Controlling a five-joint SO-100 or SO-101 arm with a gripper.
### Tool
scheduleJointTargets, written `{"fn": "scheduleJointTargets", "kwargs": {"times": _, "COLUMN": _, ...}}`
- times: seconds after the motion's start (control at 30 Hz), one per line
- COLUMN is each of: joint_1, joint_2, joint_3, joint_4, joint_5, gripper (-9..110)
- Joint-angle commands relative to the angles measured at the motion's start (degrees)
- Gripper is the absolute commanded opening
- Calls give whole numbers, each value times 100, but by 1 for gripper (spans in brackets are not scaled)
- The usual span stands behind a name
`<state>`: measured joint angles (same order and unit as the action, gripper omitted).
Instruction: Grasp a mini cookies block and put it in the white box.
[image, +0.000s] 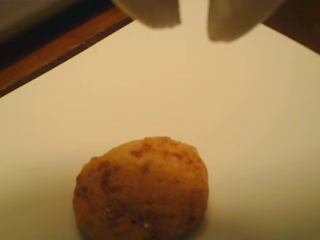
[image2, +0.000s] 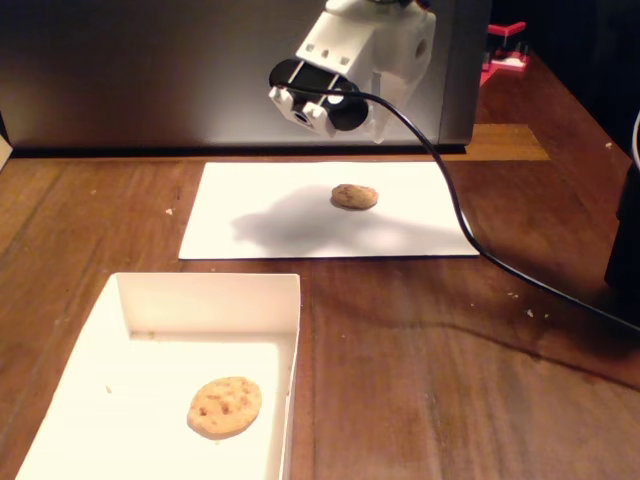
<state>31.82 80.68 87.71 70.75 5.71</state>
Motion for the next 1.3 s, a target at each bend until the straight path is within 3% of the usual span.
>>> {"fn": "scheduleJointTargets", "kwargs": {"times": 0.0, "joint_1": -105, "joint_2": 457, "joint_3": -396, "joint_4": 53, "joint_5": -18, "gripper": 0}}
{"fn": "scheduleJointTargets", "kwargs": {"times": 0.73, "joint_1": 35, "joint_2": -650, "joint_3": -1336, "joint_4": 246, "joint_5": 237, "gripper": 0}}
{"fn": "scheduleJointTargets", "kwargs": {"times": 1.03, "joint_1": -35, "joint_2": -694, "joint_3": -1266, "joint_4": 299, "joint_5": 220, "gripper": 38}}
{"fn": "scheduleJointTargets", "kwargs": {"times": 1.27, "joint_1": -53, "joint_2": -782, "joint_3": -1239, "joint_4": 369, "joint_5": 255, "gripper": 42}}
